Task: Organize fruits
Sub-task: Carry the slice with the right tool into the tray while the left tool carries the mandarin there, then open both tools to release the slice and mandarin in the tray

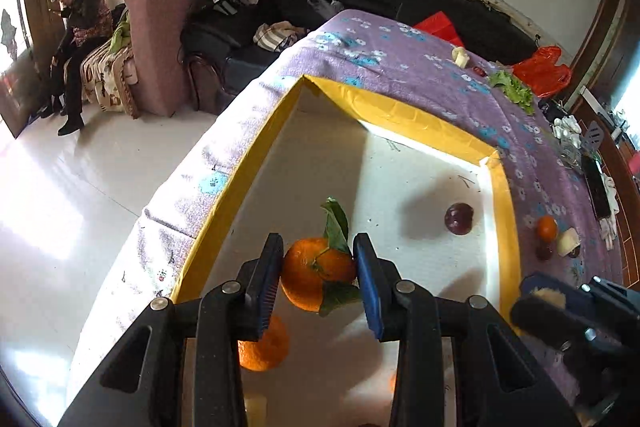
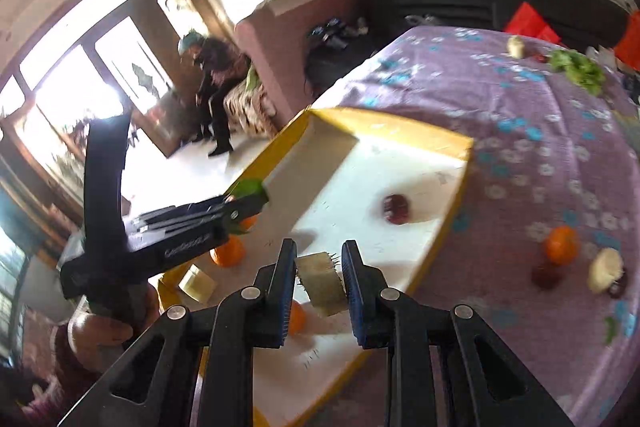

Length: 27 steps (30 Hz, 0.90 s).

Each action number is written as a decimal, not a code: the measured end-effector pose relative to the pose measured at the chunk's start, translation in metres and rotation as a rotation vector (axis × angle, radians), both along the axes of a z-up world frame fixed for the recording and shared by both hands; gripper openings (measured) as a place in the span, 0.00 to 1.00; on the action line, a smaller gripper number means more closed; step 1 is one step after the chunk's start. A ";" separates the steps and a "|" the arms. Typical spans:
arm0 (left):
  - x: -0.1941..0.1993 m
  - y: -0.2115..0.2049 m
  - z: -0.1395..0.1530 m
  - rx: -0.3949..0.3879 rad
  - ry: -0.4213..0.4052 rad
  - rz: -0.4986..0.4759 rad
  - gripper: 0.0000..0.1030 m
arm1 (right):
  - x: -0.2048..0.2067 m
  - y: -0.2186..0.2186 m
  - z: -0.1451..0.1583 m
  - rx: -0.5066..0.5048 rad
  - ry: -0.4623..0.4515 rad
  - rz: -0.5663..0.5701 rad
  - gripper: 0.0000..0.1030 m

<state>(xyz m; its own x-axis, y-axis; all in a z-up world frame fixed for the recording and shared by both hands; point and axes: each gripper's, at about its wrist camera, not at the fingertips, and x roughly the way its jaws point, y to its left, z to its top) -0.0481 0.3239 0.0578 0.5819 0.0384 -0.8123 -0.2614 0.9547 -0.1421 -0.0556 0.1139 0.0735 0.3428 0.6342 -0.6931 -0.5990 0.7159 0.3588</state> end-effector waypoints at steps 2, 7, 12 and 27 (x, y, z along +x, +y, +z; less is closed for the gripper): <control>0.003 0.005 -0.007 -0.011 0.020 0.013 0.34 | 0.000 0.024 -0.017 -0.057 -0.005 0.018 0.26; 0.006 0.018 -0.018 -0.047 0.049 0.050 0.35 | 0.008 0.052 -0.046 -0.103 0.046 0.037 0.26; -0.004 0.023 -0.012 -0.058 0.023 0.073 0.44 | 0.007 0.069 -0.052 -0.154 0.009 0.048 0.26; -0.070 -0.008 0.055 -0.045 -0.164 0.107 0.82 | -0.020 0.007 0.000 -0.078 -0.122 -0.028 0.42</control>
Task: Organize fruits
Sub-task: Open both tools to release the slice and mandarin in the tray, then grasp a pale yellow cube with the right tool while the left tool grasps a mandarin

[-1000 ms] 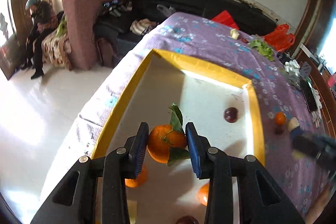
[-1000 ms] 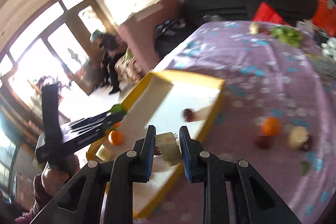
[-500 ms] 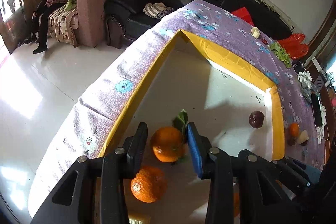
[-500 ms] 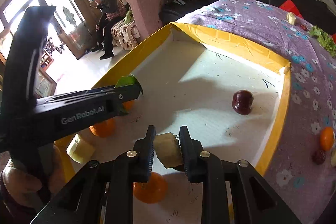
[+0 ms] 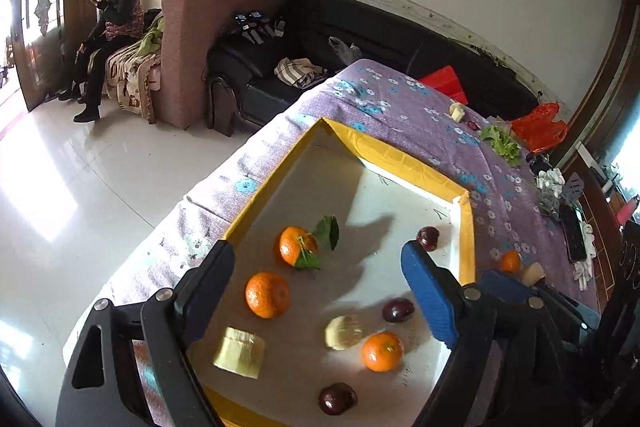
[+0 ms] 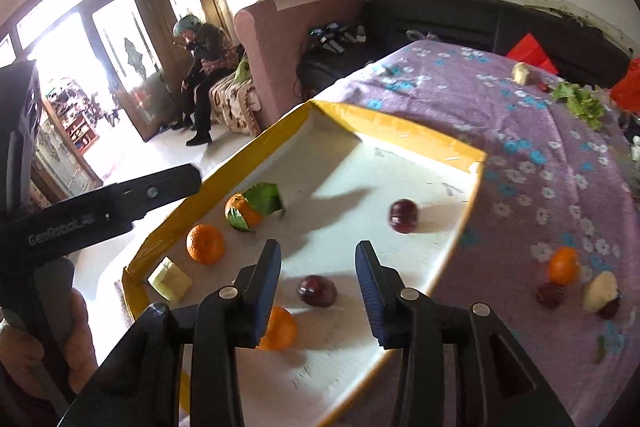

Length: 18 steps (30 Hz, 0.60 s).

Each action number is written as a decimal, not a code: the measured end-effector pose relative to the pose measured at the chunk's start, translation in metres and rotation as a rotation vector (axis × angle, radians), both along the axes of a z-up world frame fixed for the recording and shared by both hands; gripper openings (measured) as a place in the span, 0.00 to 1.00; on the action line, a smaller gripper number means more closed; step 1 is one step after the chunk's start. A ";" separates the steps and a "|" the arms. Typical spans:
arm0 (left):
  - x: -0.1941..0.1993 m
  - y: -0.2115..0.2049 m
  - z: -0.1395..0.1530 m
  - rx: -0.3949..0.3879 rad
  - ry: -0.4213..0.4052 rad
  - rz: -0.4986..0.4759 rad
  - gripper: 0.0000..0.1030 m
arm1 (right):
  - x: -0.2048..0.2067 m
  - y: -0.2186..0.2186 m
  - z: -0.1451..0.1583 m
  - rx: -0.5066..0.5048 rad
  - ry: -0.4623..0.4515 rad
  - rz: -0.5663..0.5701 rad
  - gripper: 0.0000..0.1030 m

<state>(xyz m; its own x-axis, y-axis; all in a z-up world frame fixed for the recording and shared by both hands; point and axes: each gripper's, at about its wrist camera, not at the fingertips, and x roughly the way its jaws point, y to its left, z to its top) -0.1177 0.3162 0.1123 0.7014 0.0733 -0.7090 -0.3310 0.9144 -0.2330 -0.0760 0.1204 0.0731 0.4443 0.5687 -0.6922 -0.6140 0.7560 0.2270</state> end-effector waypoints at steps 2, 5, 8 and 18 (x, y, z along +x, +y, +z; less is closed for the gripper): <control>-0.006 -0.010 0.002 0.009 -0.004 -0.016 0.82 | -0.001 -0.019 0.005 0.012 -0.010 -0.032 0.46; -0.019 -0.023 0.005 0.028 -0.014 -0.022 0.82 | -0.004 -0.061 0.011 0.039 -0.019 -0.096 0.54; -0.033 -0.036 0.012 0.043 -0.037 -0.025 0.85 | -0.006 -0.112 0.020 0.036 -0.055 -0.186 0.55; -0.019 -0.085 0.004 0.046 -0.021 -0.124 0.87 | 0.014 -0.282 0.038 0.000 -0.086 -0.542 0.59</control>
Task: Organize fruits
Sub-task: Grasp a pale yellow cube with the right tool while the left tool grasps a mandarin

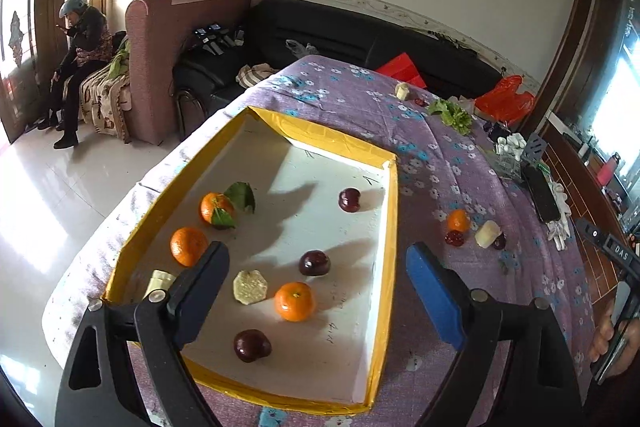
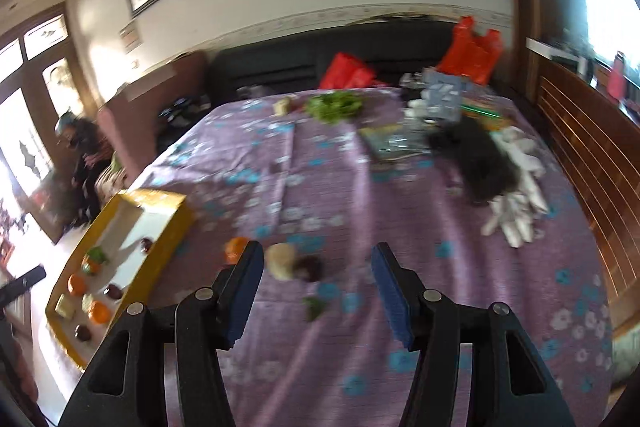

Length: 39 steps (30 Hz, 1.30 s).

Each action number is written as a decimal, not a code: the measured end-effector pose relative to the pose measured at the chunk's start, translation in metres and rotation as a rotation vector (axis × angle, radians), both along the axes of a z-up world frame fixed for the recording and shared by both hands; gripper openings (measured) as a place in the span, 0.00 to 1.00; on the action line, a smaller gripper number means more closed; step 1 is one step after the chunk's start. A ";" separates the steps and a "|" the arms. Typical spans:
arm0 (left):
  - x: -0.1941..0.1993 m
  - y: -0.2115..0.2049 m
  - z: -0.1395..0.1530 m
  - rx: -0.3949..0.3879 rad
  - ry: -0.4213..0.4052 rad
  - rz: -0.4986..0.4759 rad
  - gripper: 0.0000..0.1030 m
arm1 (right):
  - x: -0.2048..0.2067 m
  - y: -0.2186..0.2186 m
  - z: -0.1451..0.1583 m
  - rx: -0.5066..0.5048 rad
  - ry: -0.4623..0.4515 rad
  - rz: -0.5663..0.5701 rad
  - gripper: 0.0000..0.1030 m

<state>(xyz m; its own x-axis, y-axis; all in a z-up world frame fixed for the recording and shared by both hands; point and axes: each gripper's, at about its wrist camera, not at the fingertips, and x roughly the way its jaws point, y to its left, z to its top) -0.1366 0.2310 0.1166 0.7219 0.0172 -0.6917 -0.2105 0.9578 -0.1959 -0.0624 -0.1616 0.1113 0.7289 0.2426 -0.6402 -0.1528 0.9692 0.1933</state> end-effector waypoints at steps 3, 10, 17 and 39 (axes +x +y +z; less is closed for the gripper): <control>0.008 -0.018 -0.009 0.005 0.026 -0.038 0.87 | 0.009 -0.024 -0.006 0.045 0.029 -0.047 0.59; 0.022 -0.051 -0.021 0.020 0.073 -0.115 0.87 | 0.038 0.002 -0.044 0.136 0.124 0.028 0.59; 0.029 -0.070 -0.023 0.070 0.084 -0.162 0.87 | 0.071 0.070 -0.072 -0.007 0.128 0.133 0.56; 0.095 -0.115 -0.037 0.121 0.165 -0.262 0.87 | 0.079 0.103 -0.098 -0.212 0.085 0.217 0.30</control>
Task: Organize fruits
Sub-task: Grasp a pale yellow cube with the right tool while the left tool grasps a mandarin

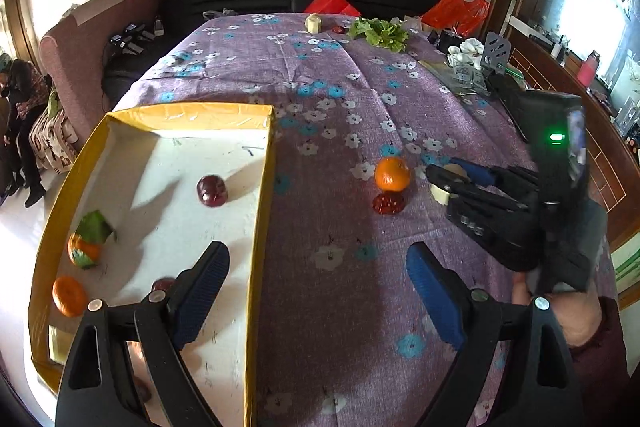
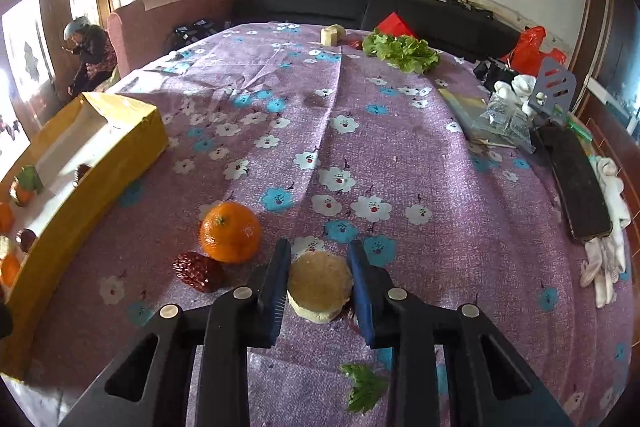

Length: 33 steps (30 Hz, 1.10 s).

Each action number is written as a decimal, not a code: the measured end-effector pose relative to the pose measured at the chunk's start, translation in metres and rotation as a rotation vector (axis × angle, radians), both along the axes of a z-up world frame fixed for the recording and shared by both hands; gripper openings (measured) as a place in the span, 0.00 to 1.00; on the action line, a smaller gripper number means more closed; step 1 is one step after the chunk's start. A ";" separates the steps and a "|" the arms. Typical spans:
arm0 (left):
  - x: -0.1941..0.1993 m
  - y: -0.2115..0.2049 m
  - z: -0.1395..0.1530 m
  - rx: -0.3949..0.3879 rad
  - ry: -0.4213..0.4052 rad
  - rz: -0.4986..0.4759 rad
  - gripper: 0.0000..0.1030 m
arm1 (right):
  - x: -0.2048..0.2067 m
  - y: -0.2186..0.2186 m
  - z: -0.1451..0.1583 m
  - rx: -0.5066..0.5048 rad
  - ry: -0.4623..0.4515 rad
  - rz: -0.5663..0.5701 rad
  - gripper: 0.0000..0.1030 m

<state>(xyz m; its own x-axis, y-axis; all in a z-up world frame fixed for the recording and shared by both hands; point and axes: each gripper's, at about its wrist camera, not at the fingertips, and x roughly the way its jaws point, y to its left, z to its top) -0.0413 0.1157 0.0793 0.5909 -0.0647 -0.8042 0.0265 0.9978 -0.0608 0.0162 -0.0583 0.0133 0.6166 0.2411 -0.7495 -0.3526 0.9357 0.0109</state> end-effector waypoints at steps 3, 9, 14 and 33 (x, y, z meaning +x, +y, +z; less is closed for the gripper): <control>0.026 -0.009 -0.006 0.010 0.027 -0.020 0.87 | 0.002 -0.021 0.011 0.110 0.024 -0.031 0.30; 0.075 -0.038 -0.028 -0.008 0.061 -0.102 0.87 | 0.007 -0.068 0.023 0.268 0.032 -0.137 0.30; 0.095 -0.068 -0.045 0.070 0.041 -0.180 0.87 | 0.013 -0.078 0.018 0.296 0.062 -0.173 0.30; 0.035 -0.008 0.010 0.002 -0.070 -0.086 0.33 | 0.001 -0.057 0.021 0.333 0.059 -0.067 0.31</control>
